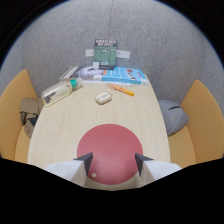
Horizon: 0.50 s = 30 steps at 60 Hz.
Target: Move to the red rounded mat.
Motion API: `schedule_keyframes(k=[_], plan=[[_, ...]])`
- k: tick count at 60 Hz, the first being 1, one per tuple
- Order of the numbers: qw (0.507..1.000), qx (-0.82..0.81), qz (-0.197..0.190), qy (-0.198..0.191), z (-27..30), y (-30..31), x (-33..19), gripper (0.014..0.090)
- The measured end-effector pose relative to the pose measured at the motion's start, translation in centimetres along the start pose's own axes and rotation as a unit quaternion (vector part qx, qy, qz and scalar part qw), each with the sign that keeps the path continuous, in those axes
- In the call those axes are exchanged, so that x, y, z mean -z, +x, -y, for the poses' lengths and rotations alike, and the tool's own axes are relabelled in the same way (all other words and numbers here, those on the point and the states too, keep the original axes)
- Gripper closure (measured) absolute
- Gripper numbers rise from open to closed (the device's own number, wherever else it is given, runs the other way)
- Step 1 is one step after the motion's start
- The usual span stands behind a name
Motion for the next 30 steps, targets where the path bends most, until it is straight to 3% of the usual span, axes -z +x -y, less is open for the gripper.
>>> schedule_keyframes(k=[30], plan=[[1.0, -0.006, 0.006, -0.003, 1.5, 0.1, -3.4, 0.0191]])
